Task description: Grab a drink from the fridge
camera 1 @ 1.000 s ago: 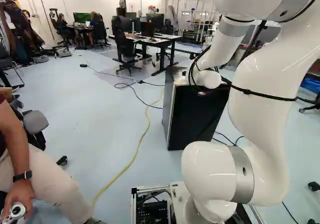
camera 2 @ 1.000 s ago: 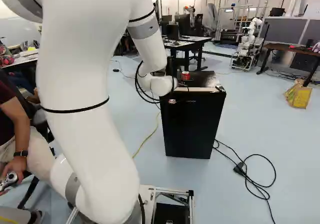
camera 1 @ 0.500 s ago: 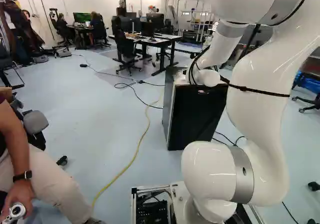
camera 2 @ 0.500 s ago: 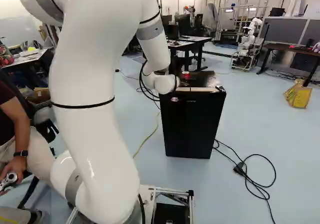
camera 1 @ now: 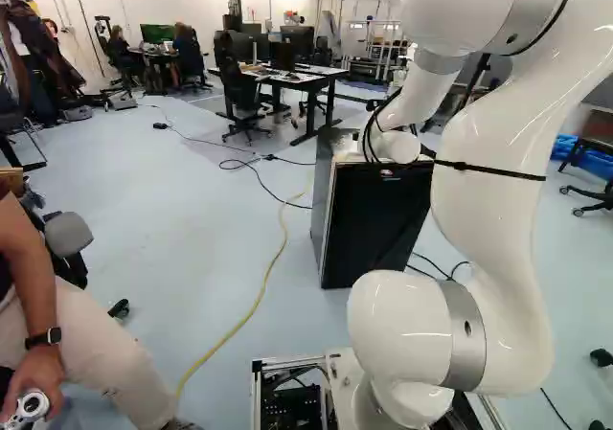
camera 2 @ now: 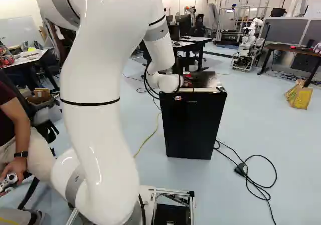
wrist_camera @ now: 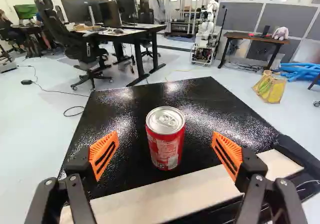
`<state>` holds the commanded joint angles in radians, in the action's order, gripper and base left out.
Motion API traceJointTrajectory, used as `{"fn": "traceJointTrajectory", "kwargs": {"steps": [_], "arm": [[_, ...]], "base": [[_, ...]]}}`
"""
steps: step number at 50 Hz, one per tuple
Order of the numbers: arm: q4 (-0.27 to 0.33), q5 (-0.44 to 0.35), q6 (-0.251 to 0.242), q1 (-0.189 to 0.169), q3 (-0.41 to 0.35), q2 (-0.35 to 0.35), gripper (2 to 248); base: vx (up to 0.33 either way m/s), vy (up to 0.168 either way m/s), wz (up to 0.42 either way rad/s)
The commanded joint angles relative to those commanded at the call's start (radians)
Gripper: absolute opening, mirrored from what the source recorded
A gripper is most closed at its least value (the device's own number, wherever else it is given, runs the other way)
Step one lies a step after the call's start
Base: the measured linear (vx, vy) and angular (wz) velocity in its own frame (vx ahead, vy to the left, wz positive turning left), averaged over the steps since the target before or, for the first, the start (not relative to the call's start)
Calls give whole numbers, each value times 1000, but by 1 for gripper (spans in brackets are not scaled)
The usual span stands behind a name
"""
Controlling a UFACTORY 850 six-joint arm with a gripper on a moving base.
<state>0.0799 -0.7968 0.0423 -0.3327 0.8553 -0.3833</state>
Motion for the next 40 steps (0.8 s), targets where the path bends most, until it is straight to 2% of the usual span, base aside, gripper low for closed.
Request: {"fn": "traceJointTrajectory", "kwargs": {"steps": [19,20,24,25,30,31,35,36,40], "arm": [[0,0,0,-3,8,-6,245],[0,0,0,-3,8,-6,211],[0,0,0,-3,8,-6,211],[0,0,0,-3,8,-6,173],[0,0,0,-3,8,-6,173],[0,0,0,-3,8,-6,135],[0,0,0,-3,8,-6,135],[0,0,0,-3,8,-6,100],[0,0,0,-3,8,-6,100]], "base": [[0,0,0],[0,0,0],[0,0,0],[0,0,0],[0,0,0],[0,0,0],[0,0,0],[0,0,0],[0,0,0]]}}
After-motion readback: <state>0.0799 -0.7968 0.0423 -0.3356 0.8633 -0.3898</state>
